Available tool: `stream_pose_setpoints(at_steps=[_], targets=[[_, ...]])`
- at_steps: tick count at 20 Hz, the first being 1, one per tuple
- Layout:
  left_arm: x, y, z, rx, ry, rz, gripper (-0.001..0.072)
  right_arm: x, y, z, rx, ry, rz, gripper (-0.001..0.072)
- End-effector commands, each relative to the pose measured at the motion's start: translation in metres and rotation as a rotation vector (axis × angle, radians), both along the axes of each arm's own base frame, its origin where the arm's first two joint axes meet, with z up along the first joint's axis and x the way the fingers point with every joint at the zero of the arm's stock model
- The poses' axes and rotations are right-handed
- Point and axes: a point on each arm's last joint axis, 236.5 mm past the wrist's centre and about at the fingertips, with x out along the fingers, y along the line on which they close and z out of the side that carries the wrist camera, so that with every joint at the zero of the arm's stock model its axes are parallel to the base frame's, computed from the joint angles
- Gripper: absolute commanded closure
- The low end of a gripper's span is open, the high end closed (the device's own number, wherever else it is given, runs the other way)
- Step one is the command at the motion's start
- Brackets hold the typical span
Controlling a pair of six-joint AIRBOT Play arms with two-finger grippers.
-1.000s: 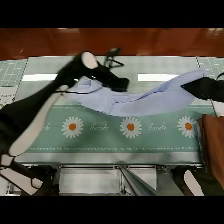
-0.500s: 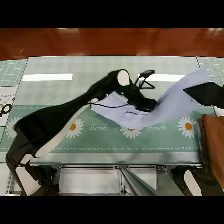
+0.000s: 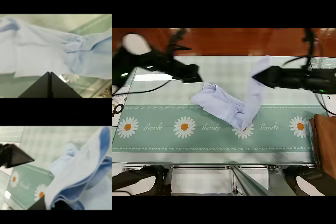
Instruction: Fold the shirts.
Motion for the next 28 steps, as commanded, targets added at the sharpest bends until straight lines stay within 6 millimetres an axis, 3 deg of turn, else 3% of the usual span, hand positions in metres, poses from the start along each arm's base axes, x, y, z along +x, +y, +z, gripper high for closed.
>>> stream_pose_setpoints(at_steps=[1,4,7,10,13,14,15,16,18,20,22,24,25,27,28], targets=[[-0.033,0.088,0.011,0.036,-0.095,0.209,0.0686,0.04,0.084,-0.037,0.06,0.062,0.087,0.0691],[-0.067,0.111,0.011,0.036,-0.145,0.295,0.0686,0.069,0.131,-0.077,0.069,0.134,0.141,0.0691],[-0.092,0.11,0.004,0.034,-0.162,0.303,0.0685,0.09,0.159,-0.106,0.077,0.174,0.159,0.0691],[-0.097,0.109,-0.003,0.035,-0.149,0.303,0.0686,0.105,0.17,-0.131,0.081,0.217,0.138,0.0691],[-0.091,0.111,-0.002,0.033,-0.166,0.32,0.0686,0.104,0.173,-0.147,0.094,0.277,0.135,0.069],[-0.087,0.112,0.0,0.029,-0.18,0.329,0.0685,0.101,0.175,-0.149,0.109,0.299,0.144,0.06],[-0.083,0.112,0.003,0.02,-0.196,0.341,0.0685,0.094,0.178,-0.148,0.118,0.321,0.169,0.0373],[-0.08,0.11,0.007,-0.002,-0.208,0.351,0.0685,0.084,0.179,-0.148,0.113,0.336,0.208,0.0293],[-0.073,0.107,0.017,-0.042,-0.236,0.373,0.0685,0.069,0.172,-0.149,0.105,0.379,0.275,0.0293],[-0.059,0.122,0.027,-0.035,-0.291,0.43,0.0686,0.06,0.148,-0.137,0.122,0.451,0.319,0.0298],[-0.05,0.154,0.052,-0.024,-0.343,0.519,0.0686,0.056,0.1,-0.105,0.101,0.436,0.361,0.0298],[-0.051,0.189,0.08,0.001,-0.381,0.603,0.0685,0.051,0.024,-0.075,-0.063,0.355,0.332,0.0299],[-0.054,0.202,0.09,0.012,-0.397,0.635,0.0685,0.044,-0.026,-0.071,-0.225,0.32,0.281,0.0298],[-0.057,0.208,0.102,-0.011,-0.423,0.671,0.0685,0.028,-0.126,-0.078,-0.556,0.302,0.051,0.0298],[-0.059,0.202,0.101,-0.03,-0.418,0.66,0.0686,0.018,-0.164,-0.084,-0.646,0.297,-0.082,0.0298]])
